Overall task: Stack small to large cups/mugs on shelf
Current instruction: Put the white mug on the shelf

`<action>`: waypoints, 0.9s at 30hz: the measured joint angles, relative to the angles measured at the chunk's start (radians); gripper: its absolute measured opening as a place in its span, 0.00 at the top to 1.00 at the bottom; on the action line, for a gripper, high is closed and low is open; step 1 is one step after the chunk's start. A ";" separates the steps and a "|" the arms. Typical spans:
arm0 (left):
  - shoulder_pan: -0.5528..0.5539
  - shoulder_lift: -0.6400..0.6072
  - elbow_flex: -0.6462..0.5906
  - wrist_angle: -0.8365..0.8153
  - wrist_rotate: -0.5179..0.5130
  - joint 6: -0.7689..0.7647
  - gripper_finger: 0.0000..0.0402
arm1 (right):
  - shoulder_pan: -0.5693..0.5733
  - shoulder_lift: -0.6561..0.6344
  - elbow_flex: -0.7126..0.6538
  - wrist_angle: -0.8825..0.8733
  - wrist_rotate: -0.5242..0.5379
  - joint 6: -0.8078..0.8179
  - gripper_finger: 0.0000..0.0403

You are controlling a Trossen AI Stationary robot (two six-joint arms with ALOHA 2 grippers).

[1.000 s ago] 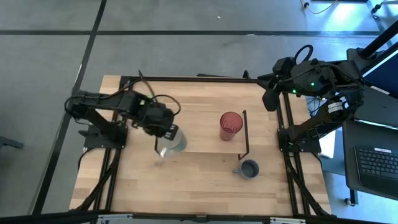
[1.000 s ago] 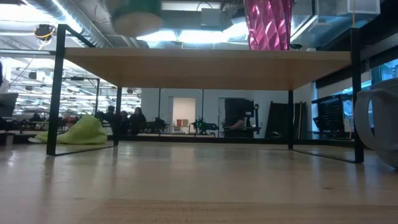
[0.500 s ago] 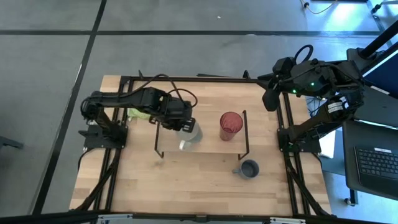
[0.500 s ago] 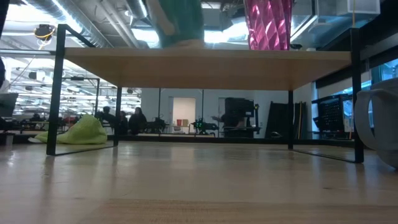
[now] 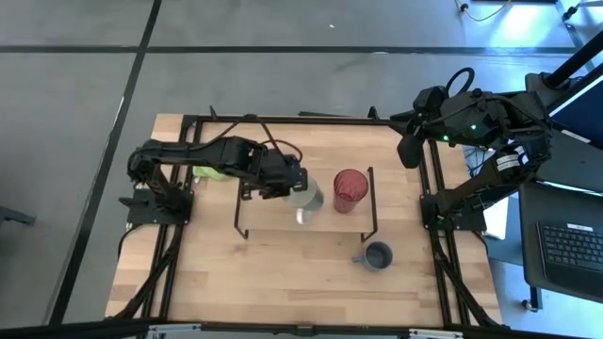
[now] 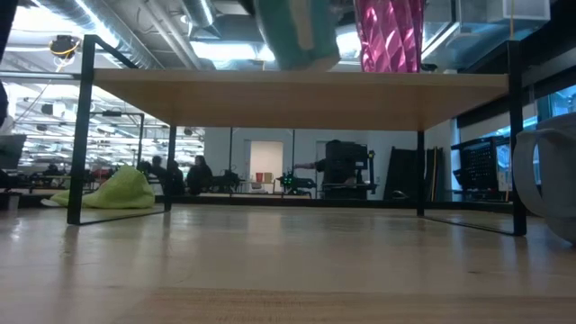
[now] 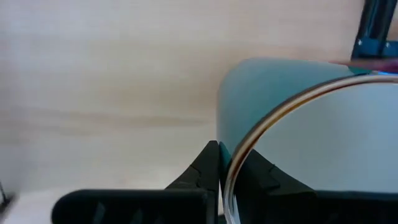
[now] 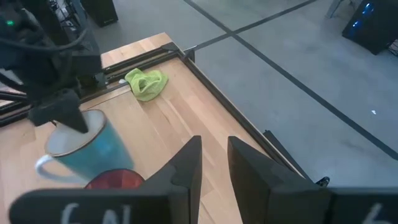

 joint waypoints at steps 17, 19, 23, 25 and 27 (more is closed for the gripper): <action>-0.018 0.005 0.000 0.014 -0.015 -0.058 0.96 | 0.000 0.000 0.000 0.000 0.000 -0.001 0.80; -0.017 0.005 0.000 0.004 -0.016 -0.043 0.96 | 0.000 0.000 0.000 0.000 0.000 -0.002 0.80; -0.017 0.005 0.000 -0.018 -0.017 -0.016 0.96 | 0.000 0.000 0.000 0.000 0.000 -0.002 0.80; -0.017 0.005 0.000 -0.016 -0.017 -0.006 0.96 | 0.000 0.000 0.000 0.000 0.000 -0.001 0.80; -0.017 0.005 0.000 -0.020 -0.021 0.002 0.96 | 0.000 0.000 0.000 0.000 0.000 0.000 0.80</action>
